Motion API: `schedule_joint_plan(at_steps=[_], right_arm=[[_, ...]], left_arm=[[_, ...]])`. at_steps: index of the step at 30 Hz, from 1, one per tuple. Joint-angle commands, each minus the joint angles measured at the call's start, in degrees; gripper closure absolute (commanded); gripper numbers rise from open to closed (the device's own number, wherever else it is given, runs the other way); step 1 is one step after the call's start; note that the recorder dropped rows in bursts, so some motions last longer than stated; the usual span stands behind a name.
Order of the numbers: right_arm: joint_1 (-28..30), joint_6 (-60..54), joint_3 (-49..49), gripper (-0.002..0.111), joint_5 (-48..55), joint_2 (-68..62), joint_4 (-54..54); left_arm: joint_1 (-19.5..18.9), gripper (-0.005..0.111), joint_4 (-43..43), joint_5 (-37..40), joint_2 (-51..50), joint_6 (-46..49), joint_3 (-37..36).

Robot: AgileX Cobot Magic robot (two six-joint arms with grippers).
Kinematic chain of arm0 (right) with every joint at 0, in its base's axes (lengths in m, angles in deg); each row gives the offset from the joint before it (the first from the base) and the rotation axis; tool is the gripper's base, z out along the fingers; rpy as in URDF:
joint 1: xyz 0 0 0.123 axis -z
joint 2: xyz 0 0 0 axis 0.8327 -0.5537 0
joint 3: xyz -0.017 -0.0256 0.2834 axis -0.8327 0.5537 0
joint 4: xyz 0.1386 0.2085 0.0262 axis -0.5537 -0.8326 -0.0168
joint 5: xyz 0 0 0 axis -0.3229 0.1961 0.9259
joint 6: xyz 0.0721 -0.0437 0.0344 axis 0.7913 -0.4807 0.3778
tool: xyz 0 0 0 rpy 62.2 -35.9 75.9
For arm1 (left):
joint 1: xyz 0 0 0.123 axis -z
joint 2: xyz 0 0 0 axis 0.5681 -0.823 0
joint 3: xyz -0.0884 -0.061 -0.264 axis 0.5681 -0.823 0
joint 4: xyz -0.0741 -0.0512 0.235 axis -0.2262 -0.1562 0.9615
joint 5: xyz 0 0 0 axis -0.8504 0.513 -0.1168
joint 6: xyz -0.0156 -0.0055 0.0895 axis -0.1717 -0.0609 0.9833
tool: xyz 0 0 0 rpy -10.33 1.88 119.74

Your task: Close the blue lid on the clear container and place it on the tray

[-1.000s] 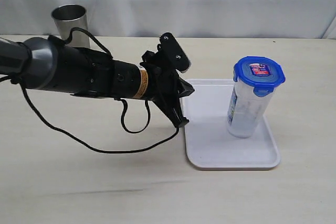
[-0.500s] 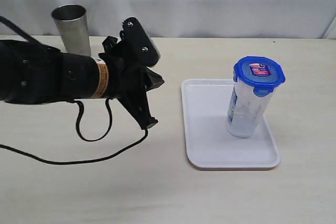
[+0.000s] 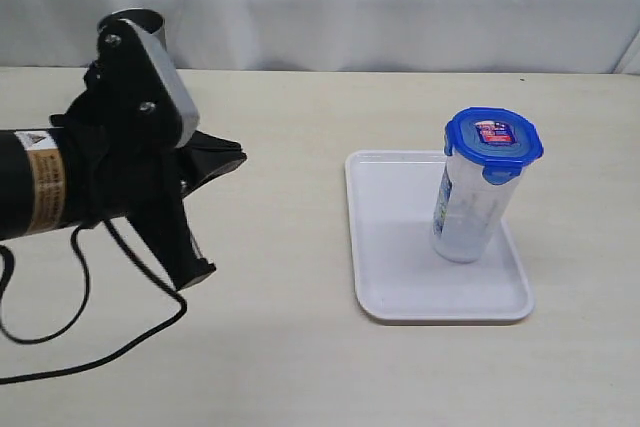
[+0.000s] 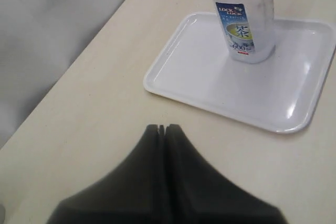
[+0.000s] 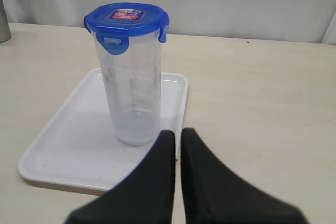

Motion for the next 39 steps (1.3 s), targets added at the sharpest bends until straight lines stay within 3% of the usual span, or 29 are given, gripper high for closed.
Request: schedule_joint_plan(at_steps=[1,10,16,21,39], right_arm=[[0.04,-0.27,0.19,0.104,0.14,0.23,0.40],[0.04,-0.27,0.19,0.104,0.14,0.23,0.40],[0.04,-0.27,0.19,0.104,0.14,0.23,0.40],[0.04,-0.27,0.19,0.104,0.14,0.23,0.40],[0.04,-0.27,0.19,0.104,0.14,0.23,0.40]], left_arm=[[-0.25,0.107,-0.28,0.31,7.23,-0.65,-4.86],[-0.25,0.107,-0.28,1.49,21.31,-8.55,-10.76],[-0.25,0.107,-0.39,8.18,30.15,-15.36,-12.14],[-0.25,0.107,-0.39,10.87,36.10,-15.76,-12.14],[-0.25,0.107,-0.39,10.12,38.62,-15.53,-12.14]])
